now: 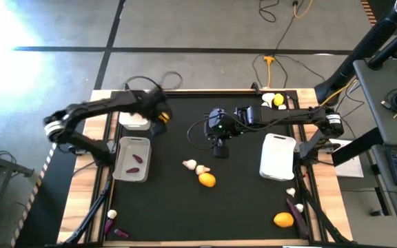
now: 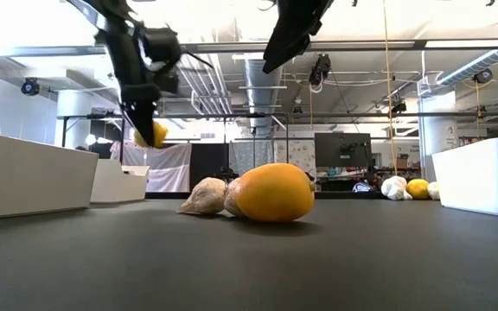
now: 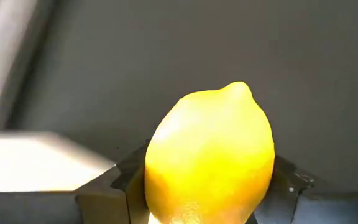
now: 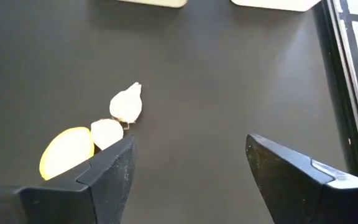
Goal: Sort produce into baskets
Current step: Put the yellow lemon into the top white bin
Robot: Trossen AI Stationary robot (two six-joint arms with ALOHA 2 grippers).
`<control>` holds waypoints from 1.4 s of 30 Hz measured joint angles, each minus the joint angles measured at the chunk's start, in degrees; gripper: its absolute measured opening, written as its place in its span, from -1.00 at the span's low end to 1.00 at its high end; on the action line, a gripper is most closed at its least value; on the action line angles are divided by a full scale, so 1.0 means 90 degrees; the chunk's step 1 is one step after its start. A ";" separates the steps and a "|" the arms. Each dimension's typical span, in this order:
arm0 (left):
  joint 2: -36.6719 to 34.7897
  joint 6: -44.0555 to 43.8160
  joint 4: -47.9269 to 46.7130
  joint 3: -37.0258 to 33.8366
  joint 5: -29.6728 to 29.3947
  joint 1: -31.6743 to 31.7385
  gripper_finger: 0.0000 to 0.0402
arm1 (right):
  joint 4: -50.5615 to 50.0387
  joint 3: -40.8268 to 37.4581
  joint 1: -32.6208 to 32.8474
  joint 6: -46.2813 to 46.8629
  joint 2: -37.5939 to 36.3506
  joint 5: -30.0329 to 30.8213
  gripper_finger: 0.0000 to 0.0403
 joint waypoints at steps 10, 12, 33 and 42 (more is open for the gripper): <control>-0.0067 -0.1491 -0.0792 -0.0684 -0.0658 0.1950 -0.07 | 0.0396 -0.0007 -0.0010 -0.0458 0.0113 -0.0114 0.42; 0.0200 -0.1567 -0.0774 -0.0740 -0.0618 0.2079 -0.07 | 0.0382 -0.0007 -0.0010 -0.0469 0.0116 -0.0120 0.42; -0.1813 -0.0674 -0.0605 -0.0797 0.1887 0.1323 0.57 | -0.0214 -0.0319 0.0439 0.0366 -0.0076 -0.0124 0.65; -0.2786 -0.0719 0.2419 -0.1738 0.1764 -0.2909 0.57 | -0.0171 -0.0846 0.1770 0.2117 -0.0076 0.0617 0.64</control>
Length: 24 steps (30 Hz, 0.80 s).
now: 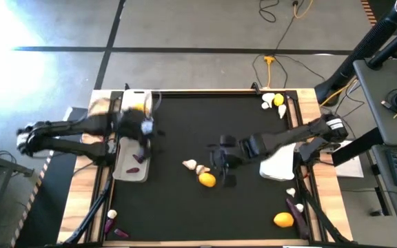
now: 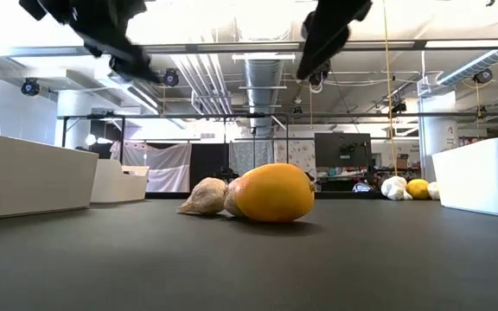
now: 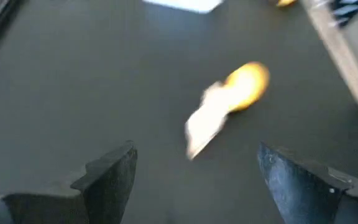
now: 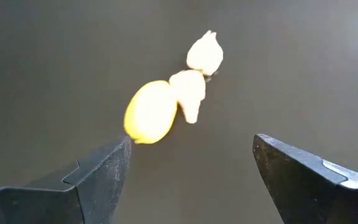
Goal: Sort produce into baskets
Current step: Put the yellow lemon into the top white bin
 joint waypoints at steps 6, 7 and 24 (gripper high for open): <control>0.1075 -0.0580 0.2072 -0.0132 -0.1391 -0.2046 0.57 | -0.0075 -0.0014 0.0764 0.0982 -0.0043 0.0321 0.64; 0.1350 -0.0740 0.2185 -0.0065 -0.1401 -0.2169 0.57 | -0.0132 0.0000 0.0870 0.1108 -0.0044 0.0319 0.64; 0.5542 -0.0104 0.1748 0.2687 -0.1407 -0.2264 0.57 | -0.0919 0.0401 0.2393 0.2699 -0.0075 0.0552 0.63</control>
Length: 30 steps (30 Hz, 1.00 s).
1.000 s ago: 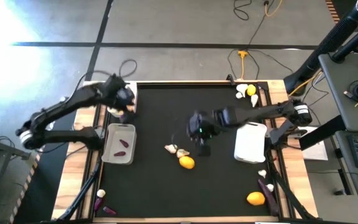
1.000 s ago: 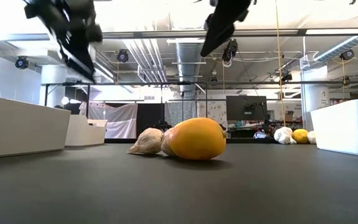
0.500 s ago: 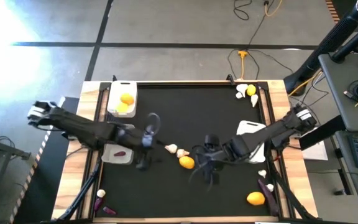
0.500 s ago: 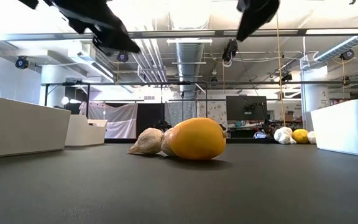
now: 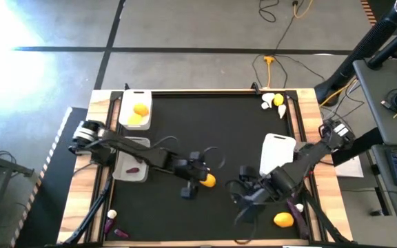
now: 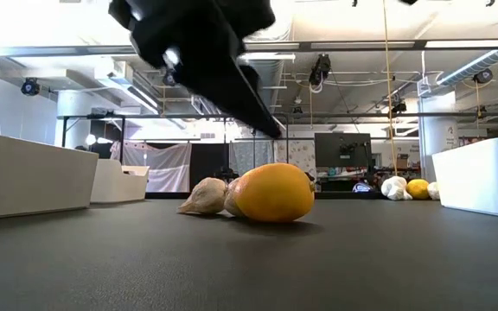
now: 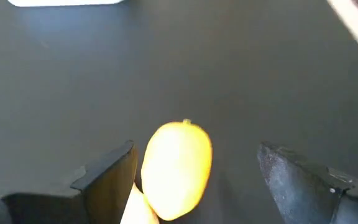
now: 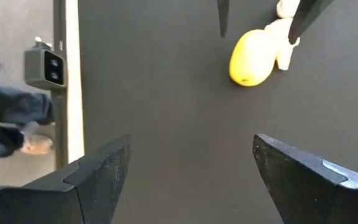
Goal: Sort produce into baskets
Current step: Put the yellow lemon into the top white bin
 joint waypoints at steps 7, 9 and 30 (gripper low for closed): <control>0.0816 0.0515 -0.0275 0.0479 0.0117 0.0030 0.57 | -0.0002 0.0000 0.0450 0.0679 0.0000 0.0440 0.63; 0.0967 0.0607 -0.0251 0.0571 0.0176 0.0035 0.57 | 0.0005 0.0000 0.0481 0.0829 0.0000 0.0440 0.63; 0.1228 -0.0670 -0.0471 0.0712 0.0182 0.0084 -0.03 | -0.0288 0.0002 0.0366 0.0577 -0.0096 0.0445 0.63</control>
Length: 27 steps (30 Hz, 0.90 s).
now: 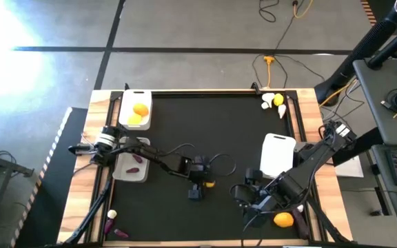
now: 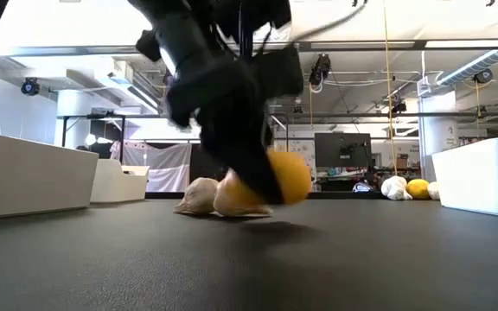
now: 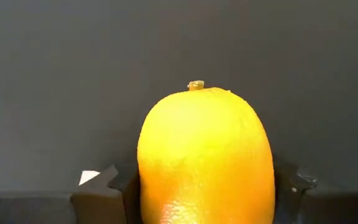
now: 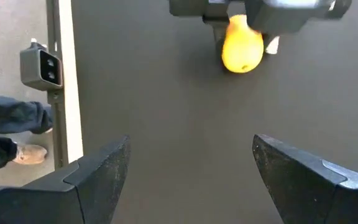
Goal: Sort produce into baskets
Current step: Put the yellow lemon into the top white bin
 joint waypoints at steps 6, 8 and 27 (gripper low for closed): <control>-0.1292 -0.0284 -0.0191 -0.0011 -0.0235 0.0187 -0.03 | -0.0089 0.0002 -0.0369 -0.0308 -0.0344 -0.0001 0.63; -0.1827 -0.0302 -0.0597 -0.0089 -0.0534 0.0480 -0.03 | -0.0090 0.0001 -0.0575 -0.0544 -0.0452 0.0006 0.63; -0.4680 -0.0527 -0.3947 -0.2333 -0.1454 0.6418 -0.04 | 0.0736 0.0000 -0.2424 -0.3156 -0.0448 -0.0062 0.63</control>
